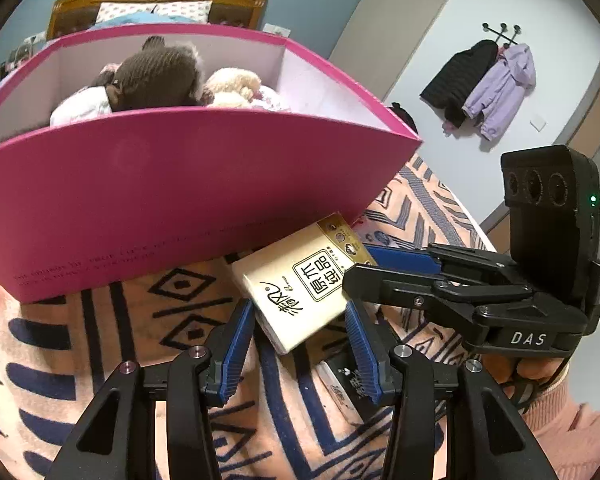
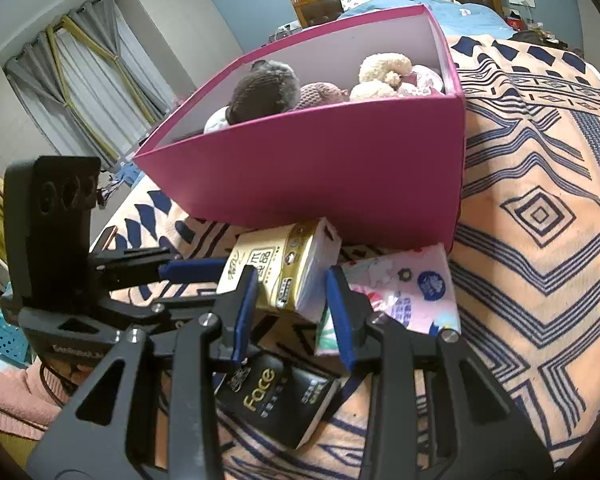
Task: Organize objects
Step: 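Carry the gold tissue pack with the right gripper over the box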
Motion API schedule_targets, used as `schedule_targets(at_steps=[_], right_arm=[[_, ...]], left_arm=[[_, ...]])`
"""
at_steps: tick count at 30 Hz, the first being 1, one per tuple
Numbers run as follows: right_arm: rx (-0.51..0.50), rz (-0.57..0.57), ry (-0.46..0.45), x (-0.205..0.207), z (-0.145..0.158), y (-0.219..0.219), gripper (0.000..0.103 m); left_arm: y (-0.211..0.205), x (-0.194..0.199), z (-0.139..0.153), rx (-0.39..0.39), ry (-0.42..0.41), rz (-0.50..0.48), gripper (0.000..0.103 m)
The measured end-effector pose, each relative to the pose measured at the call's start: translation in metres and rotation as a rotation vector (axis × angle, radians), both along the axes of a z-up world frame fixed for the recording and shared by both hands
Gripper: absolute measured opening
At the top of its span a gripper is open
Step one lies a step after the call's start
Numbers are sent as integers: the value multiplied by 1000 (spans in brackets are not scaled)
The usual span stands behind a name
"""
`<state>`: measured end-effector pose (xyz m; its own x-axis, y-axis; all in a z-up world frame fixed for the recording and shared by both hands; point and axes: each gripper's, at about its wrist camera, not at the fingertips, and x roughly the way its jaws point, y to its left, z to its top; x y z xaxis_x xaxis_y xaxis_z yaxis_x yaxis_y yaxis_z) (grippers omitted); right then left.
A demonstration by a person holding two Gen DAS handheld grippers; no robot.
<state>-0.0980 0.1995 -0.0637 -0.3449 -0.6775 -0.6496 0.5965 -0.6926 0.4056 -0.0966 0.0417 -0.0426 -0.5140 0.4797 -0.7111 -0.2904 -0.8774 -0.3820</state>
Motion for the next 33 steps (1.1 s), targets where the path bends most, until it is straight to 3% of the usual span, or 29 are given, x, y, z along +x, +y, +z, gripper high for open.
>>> schedule_targets(at_steps=[23,33], right_arm=[[-84,-6,106,29,48,21,38],[-106,2,173,29,76,23,38]], left_arm=[[13,29,54,-57,147,-65,47],[15,22,78,-77,200,-68,47]])
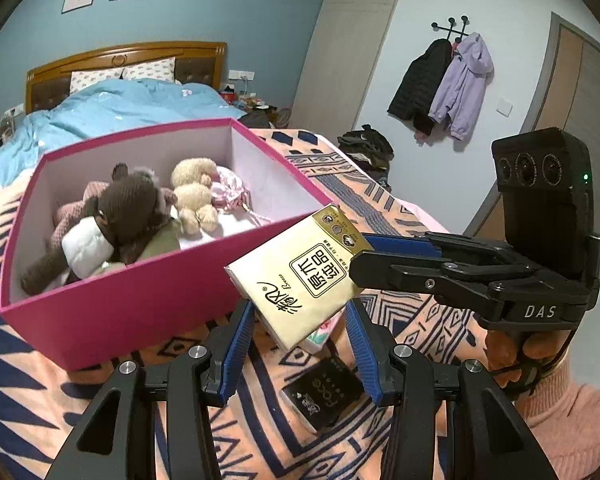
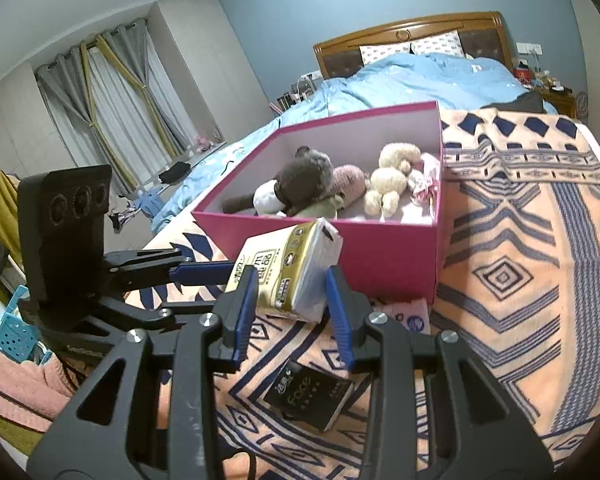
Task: Organize objects
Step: 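Carry the gold tissue pack with the right gripper over the box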
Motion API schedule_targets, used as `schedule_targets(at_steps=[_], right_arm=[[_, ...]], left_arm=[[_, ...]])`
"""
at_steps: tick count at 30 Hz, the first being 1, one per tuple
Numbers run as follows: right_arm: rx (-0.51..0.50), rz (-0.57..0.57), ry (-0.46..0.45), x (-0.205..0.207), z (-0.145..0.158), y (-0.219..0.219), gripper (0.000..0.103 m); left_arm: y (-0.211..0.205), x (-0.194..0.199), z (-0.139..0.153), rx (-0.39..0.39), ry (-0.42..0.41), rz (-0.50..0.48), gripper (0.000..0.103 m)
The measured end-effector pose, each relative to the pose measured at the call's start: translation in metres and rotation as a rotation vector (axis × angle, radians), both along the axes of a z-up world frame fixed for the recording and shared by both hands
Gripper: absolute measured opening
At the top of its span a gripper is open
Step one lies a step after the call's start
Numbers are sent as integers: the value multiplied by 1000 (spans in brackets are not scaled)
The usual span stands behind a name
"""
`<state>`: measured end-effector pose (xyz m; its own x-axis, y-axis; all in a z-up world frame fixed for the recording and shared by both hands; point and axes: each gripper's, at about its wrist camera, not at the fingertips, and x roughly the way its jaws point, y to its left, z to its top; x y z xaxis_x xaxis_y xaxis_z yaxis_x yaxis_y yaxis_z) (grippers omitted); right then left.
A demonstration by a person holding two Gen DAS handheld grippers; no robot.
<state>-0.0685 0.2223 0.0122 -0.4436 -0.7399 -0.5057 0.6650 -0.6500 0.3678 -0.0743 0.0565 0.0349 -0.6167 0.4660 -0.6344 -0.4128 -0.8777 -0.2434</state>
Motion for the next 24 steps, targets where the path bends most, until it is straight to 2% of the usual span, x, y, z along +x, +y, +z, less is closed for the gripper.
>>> schedule_targets(at_steps=[9,24], right_arm=[[-7,3,19,-13,11,-1,38],[-1,-10,36,-44,27,-3,38]], left_arm=[[3,-13,20,-33,53,12,47],[4,-41,33,-44,68,22,48]])
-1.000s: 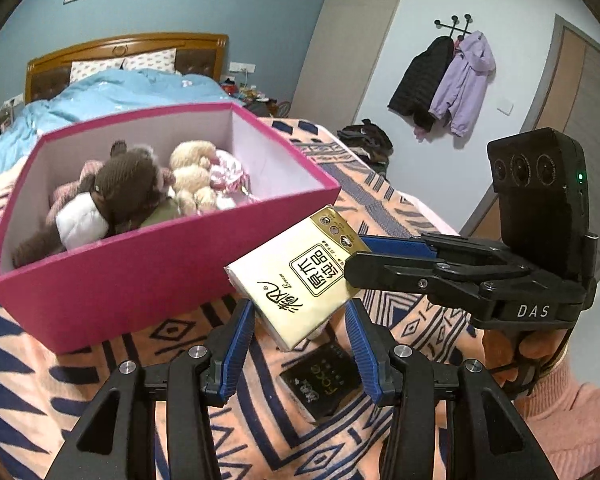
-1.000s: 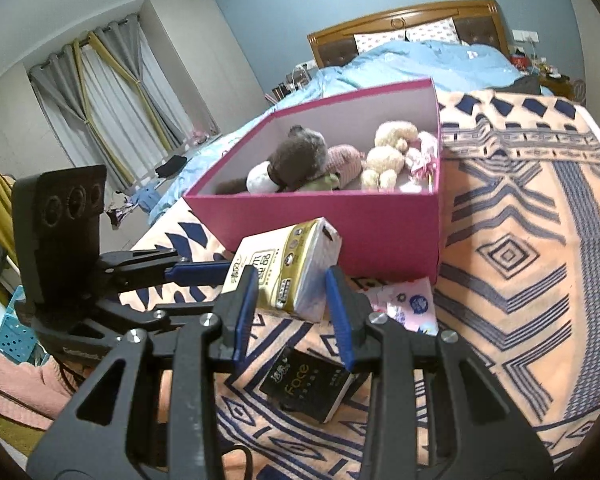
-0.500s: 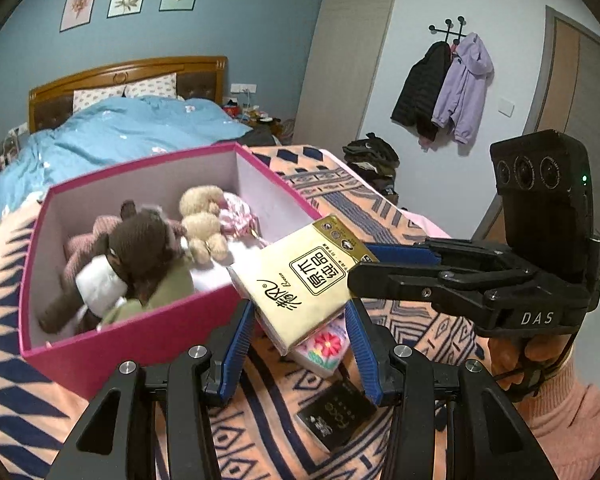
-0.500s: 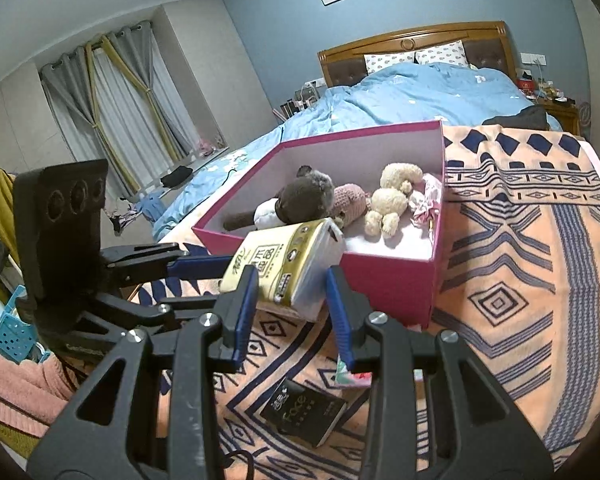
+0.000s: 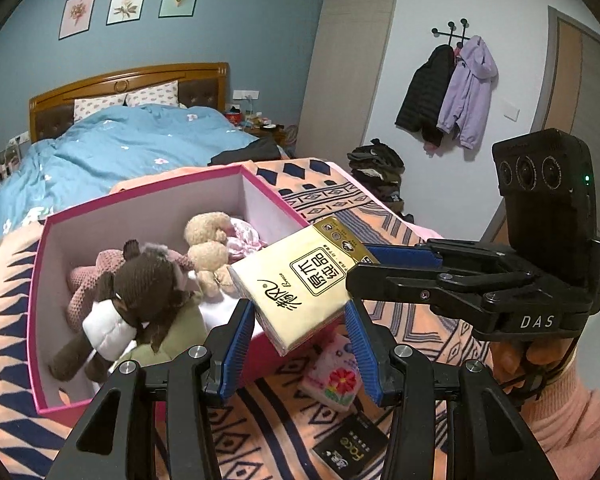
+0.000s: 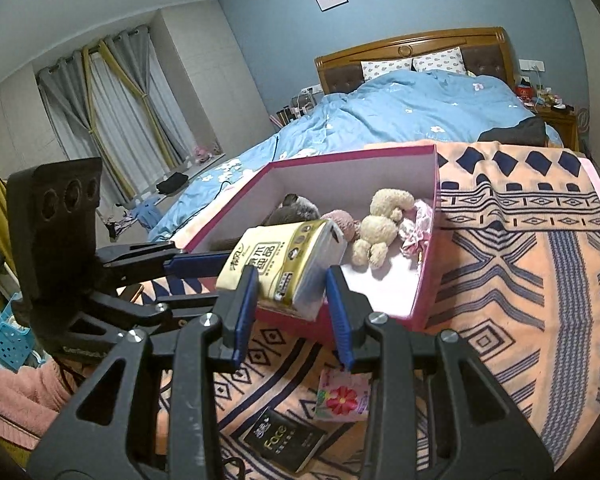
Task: Organize objects
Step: 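Carry the gold tissue pack with the right gripper over the box, then lower the gold pack into the box and open the right gripper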
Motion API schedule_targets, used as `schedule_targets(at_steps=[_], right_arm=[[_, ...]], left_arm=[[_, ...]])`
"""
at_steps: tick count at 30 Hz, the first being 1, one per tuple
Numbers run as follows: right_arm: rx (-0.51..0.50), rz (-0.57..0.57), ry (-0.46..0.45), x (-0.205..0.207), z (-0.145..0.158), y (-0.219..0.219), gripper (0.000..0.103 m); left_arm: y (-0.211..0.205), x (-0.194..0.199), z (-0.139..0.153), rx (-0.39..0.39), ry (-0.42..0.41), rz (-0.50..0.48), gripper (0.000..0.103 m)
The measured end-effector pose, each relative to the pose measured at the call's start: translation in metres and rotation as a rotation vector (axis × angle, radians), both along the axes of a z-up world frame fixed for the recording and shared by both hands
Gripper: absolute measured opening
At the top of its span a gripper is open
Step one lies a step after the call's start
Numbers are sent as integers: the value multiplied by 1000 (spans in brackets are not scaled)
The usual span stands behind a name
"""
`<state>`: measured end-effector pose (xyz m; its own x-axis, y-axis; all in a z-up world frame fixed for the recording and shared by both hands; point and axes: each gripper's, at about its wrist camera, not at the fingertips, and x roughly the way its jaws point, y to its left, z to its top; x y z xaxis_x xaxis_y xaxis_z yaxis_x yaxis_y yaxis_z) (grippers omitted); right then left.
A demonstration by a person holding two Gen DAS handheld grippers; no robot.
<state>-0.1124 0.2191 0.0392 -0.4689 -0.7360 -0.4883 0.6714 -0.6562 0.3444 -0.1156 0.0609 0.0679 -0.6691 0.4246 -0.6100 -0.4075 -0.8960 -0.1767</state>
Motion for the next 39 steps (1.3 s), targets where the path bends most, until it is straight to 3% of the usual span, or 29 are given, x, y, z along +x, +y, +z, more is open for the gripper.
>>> schedule_targets(at_steps=[39], right_arm=[[132,-41,-128,-69,-29,-24,38]], left_arm=[[-5,-68,-34,-54,-152,28,49]])
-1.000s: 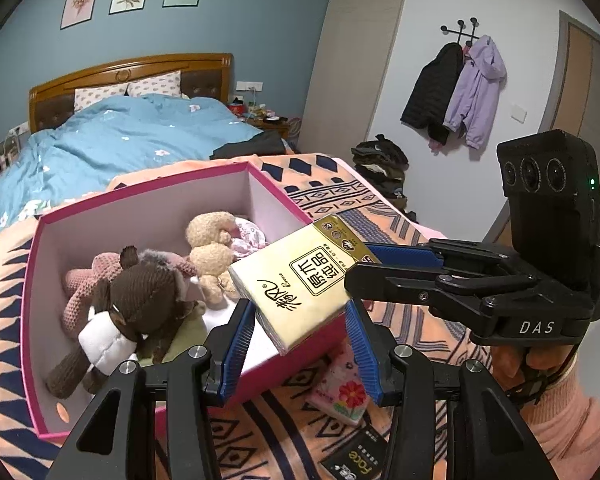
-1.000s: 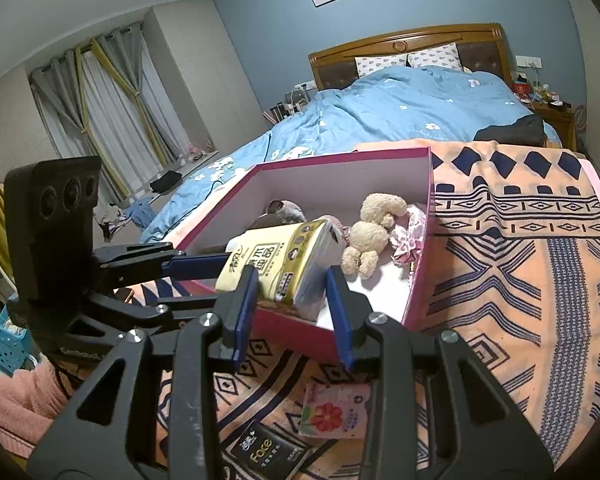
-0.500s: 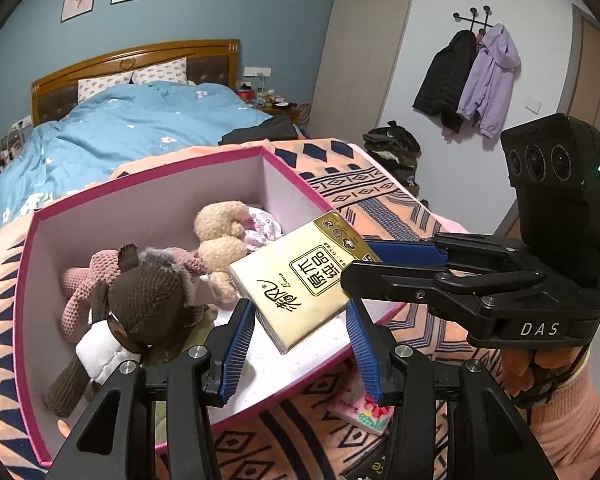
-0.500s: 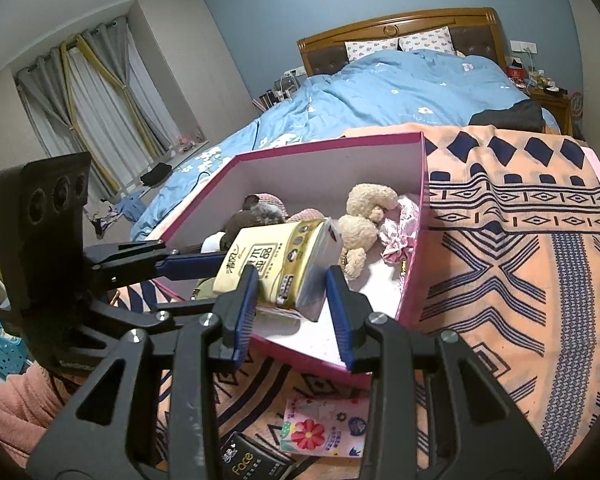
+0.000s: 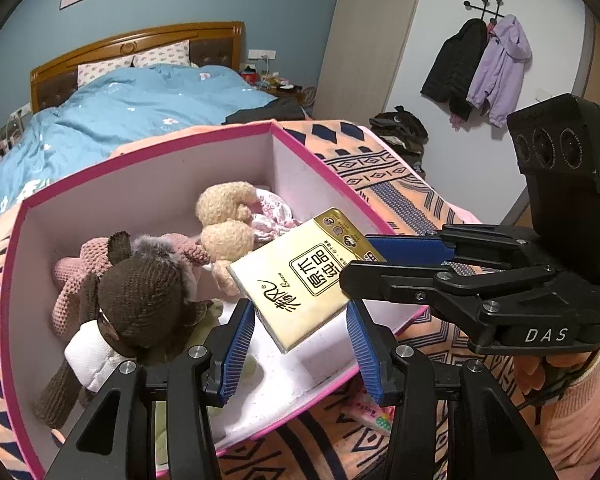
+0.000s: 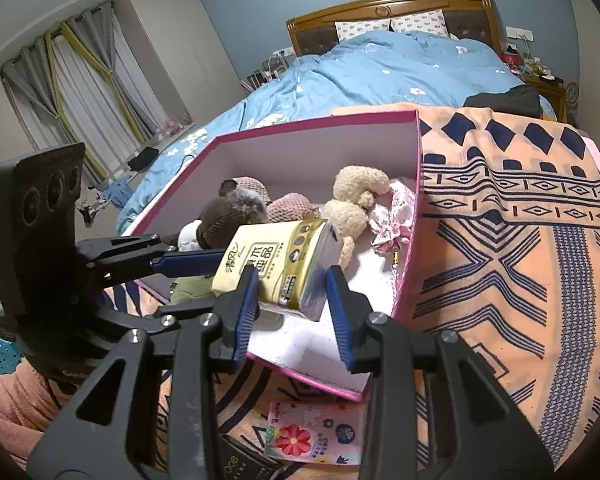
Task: Organize objects
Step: 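Lower the gold pack into the box and open the right gripper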
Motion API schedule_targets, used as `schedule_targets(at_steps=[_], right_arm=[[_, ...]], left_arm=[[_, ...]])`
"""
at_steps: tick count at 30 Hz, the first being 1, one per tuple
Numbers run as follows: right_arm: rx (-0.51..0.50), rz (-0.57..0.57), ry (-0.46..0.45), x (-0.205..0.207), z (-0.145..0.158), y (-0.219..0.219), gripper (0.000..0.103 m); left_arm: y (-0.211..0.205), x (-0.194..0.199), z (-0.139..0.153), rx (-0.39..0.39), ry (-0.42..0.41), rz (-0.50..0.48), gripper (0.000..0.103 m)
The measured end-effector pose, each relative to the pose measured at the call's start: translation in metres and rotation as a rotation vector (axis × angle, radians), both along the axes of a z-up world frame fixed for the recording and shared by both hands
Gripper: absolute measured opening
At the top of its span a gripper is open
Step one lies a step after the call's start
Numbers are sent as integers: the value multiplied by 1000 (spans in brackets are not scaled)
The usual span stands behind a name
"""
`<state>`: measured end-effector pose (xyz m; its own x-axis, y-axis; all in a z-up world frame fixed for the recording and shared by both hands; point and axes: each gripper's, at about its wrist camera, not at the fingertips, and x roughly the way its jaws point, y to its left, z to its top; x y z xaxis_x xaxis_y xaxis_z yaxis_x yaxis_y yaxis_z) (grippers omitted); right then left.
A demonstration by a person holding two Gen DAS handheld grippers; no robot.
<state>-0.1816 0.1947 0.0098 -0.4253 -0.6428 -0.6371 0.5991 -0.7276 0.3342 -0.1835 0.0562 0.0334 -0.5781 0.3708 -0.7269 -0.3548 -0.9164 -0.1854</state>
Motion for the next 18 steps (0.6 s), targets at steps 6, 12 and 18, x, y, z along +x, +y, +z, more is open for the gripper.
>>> schedule_targets(at_steps=[6,12,18], right_arm=[[42,-4,-14,-6,-3,-6,40],[66,-15,-16,-8,-5,-8,40],[59,-38,-10,-9,-4,-6,44]], left_arm=[[-1,-7,-6,-6,-29,6,49],[1,-13,-12,-16,-44,7,49],[4,-22,-18,-47,-51,29,48]])
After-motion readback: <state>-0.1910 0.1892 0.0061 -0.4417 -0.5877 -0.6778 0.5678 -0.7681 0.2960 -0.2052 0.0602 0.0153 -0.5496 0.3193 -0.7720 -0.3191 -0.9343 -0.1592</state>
